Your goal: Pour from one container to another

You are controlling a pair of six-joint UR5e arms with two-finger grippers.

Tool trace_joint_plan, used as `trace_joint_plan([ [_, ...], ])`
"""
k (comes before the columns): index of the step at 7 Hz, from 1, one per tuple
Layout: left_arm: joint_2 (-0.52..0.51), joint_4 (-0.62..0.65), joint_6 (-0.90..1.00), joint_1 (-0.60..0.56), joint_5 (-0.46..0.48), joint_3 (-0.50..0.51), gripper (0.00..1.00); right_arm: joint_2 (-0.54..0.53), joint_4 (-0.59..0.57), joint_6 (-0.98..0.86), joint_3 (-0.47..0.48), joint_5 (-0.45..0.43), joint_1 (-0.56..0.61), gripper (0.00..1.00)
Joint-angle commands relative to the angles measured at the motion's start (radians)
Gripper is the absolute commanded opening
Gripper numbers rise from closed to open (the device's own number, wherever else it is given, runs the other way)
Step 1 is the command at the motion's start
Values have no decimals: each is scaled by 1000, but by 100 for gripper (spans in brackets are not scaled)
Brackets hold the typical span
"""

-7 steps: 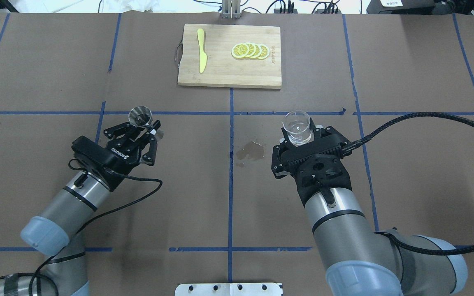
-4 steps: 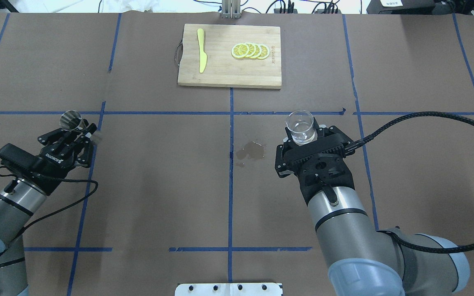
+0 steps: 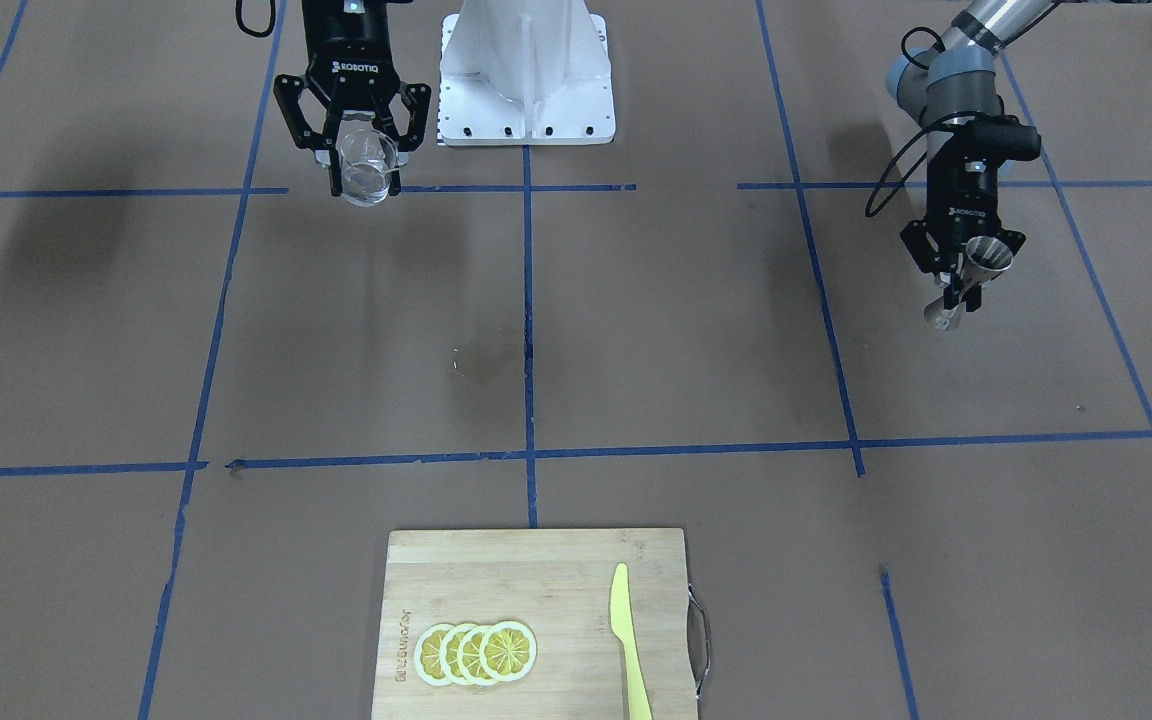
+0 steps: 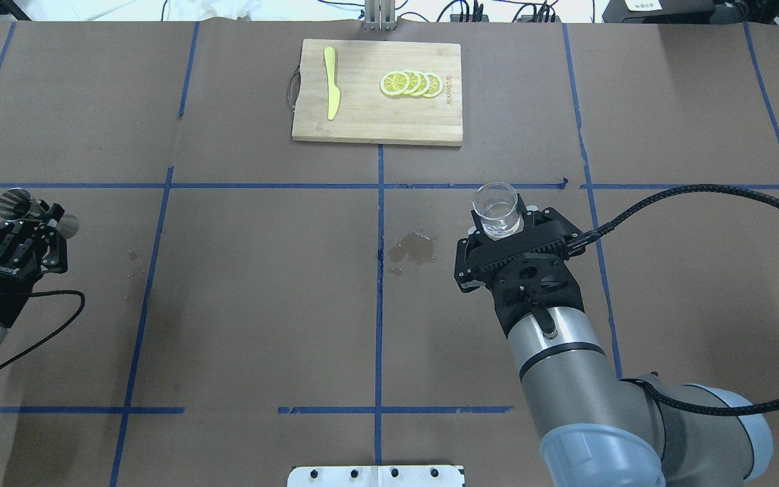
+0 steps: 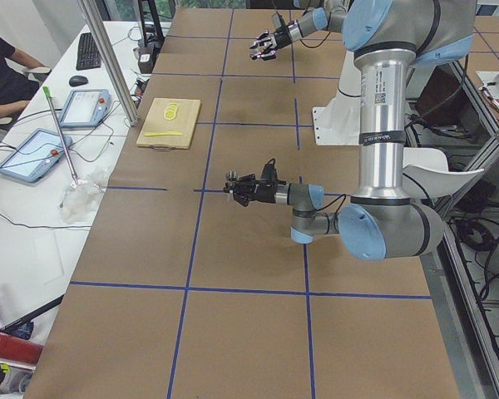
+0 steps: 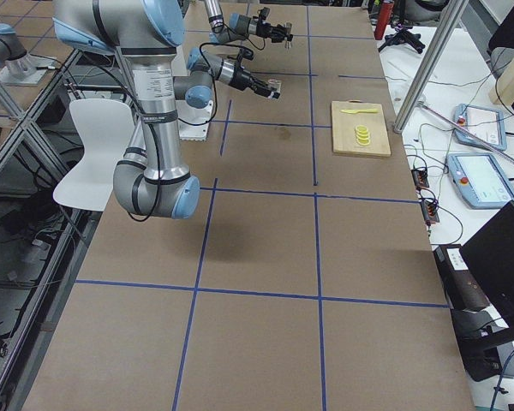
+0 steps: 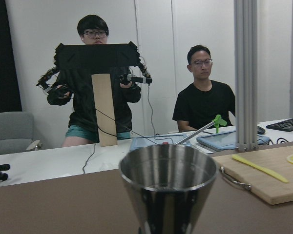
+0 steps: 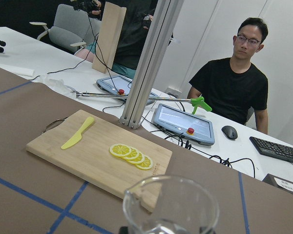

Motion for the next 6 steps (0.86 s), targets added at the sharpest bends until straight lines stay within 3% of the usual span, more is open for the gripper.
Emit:
trace_joint_plan([
  [1, 45, -41, -5, 11, 12, 4, 0, -5, 0, 0, 1, -2, -1, 0],
  [3, 71, -106, -102, 31, 34, 0, 0, -6, 0, 0, -1, 0, -2, 0],
  [6, 73, -92, -224, 182, 259, 39, 0, -6, 0, 2, -1, 0, -2, 0],
])
